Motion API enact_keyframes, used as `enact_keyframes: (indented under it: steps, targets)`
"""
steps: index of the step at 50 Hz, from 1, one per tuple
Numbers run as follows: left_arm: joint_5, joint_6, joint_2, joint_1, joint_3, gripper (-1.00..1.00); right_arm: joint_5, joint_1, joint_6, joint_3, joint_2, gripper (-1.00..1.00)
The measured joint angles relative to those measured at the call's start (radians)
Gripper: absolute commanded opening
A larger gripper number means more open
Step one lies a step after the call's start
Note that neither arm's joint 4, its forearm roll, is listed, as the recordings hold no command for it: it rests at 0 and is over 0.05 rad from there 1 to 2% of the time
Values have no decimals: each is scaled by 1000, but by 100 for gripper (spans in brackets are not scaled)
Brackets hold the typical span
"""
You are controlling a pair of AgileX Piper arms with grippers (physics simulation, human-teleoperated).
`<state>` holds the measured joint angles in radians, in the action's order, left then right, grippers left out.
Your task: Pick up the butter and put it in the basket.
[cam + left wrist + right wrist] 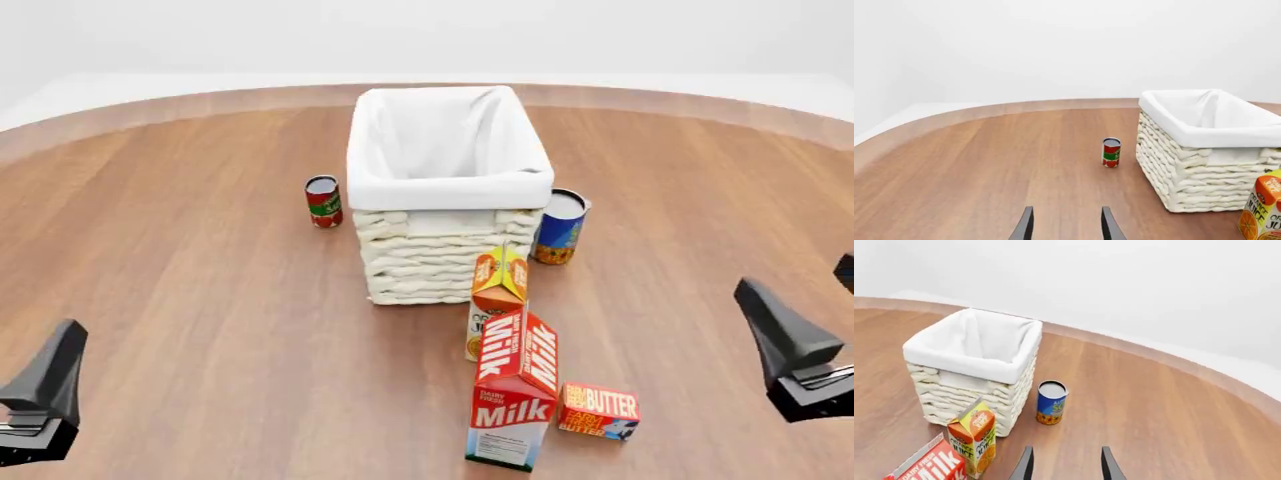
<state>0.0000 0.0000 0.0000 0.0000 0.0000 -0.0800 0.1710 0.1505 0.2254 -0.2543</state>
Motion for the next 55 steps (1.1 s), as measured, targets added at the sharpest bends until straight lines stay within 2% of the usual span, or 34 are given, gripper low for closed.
enact_keyframes:
  steps: [10, 17, 33, 43, 55]
  targets:
    - [0, 0, 0, 0, 0, 100, -109, 88, 153, 146, -205, 100]
    - [0, 0, 0, 0, 0, 100, -222, 131, 260, 248, -341, 100]
    - [0, 0, 0, 0, 0, 100, -484, 148, 448, 448, -529, 100]
    - [0, 0, 0, 0, 0, 100, -632, 220, 537, 469, -565, 100]
    - [0, 0, 0, 0, 0, 100, -793, 309, 575, 515, -576, 100]
